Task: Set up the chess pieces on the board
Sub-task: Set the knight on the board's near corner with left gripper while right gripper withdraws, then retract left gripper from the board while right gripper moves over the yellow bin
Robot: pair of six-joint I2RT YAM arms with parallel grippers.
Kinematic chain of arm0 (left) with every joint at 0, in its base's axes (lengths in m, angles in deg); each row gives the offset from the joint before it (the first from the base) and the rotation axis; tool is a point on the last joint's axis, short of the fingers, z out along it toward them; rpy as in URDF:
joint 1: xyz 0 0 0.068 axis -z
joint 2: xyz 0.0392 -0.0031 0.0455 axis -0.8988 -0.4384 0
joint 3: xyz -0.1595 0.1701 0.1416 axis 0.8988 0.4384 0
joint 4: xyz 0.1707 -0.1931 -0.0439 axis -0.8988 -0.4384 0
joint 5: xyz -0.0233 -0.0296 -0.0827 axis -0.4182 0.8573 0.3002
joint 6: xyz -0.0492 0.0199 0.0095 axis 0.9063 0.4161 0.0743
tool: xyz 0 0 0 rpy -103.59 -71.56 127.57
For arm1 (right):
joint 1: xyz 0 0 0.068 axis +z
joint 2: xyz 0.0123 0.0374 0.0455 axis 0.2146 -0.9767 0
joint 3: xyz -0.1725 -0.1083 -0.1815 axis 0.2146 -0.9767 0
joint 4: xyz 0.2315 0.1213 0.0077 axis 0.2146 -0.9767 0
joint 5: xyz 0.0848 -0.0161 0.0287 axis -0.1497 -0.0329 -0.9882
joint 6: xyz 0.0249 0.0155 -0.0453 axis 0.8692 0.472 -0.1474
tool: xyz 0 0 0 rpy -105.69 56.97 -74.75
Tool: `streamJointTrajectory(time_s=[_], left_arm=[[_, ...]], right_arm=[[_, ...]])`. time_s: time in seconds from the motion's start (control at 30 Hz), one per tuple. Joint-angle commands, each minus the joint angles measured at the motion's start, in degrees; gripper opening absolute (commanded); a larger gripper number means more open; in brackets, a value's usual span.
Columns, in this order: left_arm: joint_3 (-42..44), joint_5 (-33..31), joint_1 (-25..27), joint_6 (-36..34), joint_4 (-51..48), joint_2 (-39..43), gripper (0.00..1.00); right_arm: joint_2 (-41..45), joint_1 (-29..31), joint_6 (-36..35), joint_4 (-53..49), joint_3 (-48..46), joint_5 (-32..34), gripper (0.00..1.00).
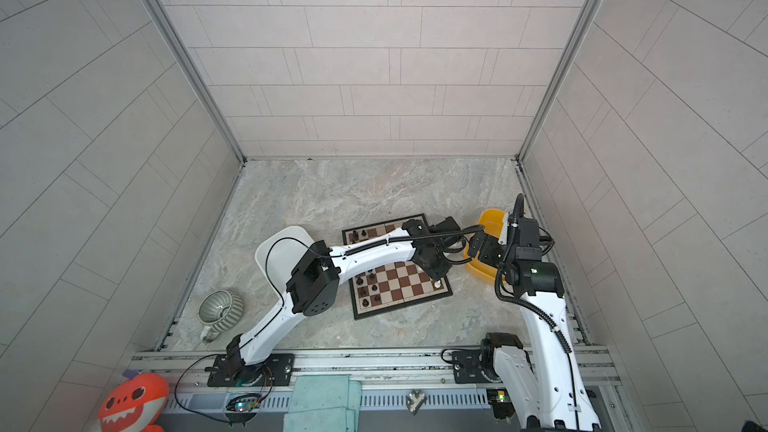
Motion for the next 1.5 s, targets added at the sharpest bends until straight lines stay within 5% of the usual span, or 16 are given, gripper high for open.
streamJointTrajectory(time_s=[0.0, 0.2, 0.37, 0.43, 0.63, 0.73, 0.93, 1.17, 1.47], left_arm=[[-2.26, -1.29, -0.38, 0.31, -1.66, 4.29, 0.33], [-2.96, -1.98, -3.03, 3.13, -0.97, 11.8, 0.37], [0.09, 2.56, -10.52, 6.47, -2.62, 23.32, 0.43], [7.48, 6.31, -14.48, 6.93, 0.37, 30.59, 0.48], [40.63, 17.11, -25.68, 9.73, 19.08, 56.25, 0.89], [49.55, 20.8, -28.98, 7.16, 20.49, 62.87, 0.95], [60.02, 21.51, -29.01, 5.58, 23.57, 67.76, 0.95], [65.92, 19.41, -28.95, 5.16, 26.29, 67.83, 0.94], [66.54, 18.88, -28.97, 5.24, 27.01, 66.78, 0.94]], right_arm=[[0.16, 0.28, 0.17, -1.8, 2.38, 2.49, 0.99], [-0.96, -0.02, 1.85, -1.81, 4.03, 3.96, 0.99], [-4.0, -1.39, 6.19, 2.17, 2.5, 7.48, 0.94], [-7.86, -2.04, 6.83, 5.58, 1.17, 8.65, 0.93], [-24.53, -3.68, 7.22, 14.15, 1.4, 13.95, 0.83], [-32.42, -4.37, 3.8, 17.14, 3.73, 14.23, 0.68], [-49.26, -4.3, -1.63, 10.16, 16.09, 11.09, 0.51], [-53.88, -4.38, -2.78, 10.82, 19.5, 10.12, 0.52], [-58.86, -4.38, -3.25, 11.47, 21.97, 6.59, 0.42]])
